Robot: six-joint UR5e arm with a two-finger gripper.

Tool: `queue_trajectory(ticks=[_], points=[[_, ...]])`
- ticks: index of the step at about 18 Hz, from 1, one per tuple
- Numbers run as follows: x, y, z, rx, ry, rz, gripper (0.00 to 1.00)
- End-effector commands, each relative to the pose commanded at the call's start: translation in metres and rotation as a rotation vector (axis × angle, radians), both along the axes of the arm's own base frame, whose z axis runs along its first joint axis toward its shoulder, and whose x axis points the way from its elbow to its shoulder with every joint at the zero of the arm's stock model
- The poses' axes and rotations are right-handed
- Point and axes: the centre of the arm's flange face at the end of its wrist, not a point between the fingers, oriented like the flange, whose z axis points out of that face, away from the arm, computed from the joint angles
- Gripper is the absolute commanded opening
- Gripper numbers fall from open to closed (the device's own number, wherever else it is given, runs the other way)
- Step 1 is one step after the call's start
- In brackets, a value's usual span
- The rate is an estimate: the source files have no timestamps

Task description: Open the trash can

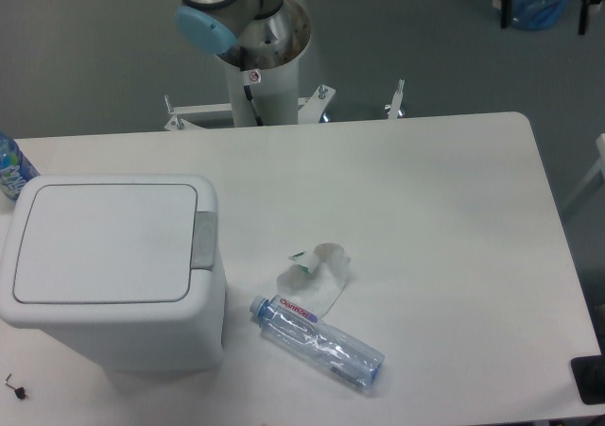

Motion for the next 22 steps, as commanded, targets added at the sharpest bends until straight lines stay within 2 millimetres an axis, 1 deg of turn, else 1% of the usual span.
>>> queue_trajectory(ticks=[4, 5, 7, 8, 10, 11, 14, 16, 17, 18, 20, 22], points=[[-0.001, 0.002, -0.001, 0.003, -0.002, 0.005, 1.0], [-0.004, 0.003, -0.003, 0.008, -0.01, 0.005, 1.0], [-0.005, 0.009, -0.003, 0.031, -0.027, 0.042, 1.0], [-0.002, 0.017, -0.006, 0.052, -0.049, 0.079, 1.0], [0.002, 0.049, -0.015, 0.093, -0.105, 0.125, 1.0], [0.008, 0.062, -0.016, 0.11, -0.127, 0.154, 1.0], [0.012, 0.096, -0.017, 0.189, -0.137, 0.273, 1.0], [0.025, 0.142, -0.026, 0.248, -0.162, 0.319, 1.0], [0.033, 0.161, -0.029, 0.273, -0.177, 0.345, 1.0], [0.041, 0.173, -0.031, 0.292, -0.196, 0.373, 1.0], [0.054, 0.203, -0.043, 0.303, -0.252, 0.41, 1.0], [0.063, 0.214, -0.048, 0.327, -0.306, 0.497, 1.0]])
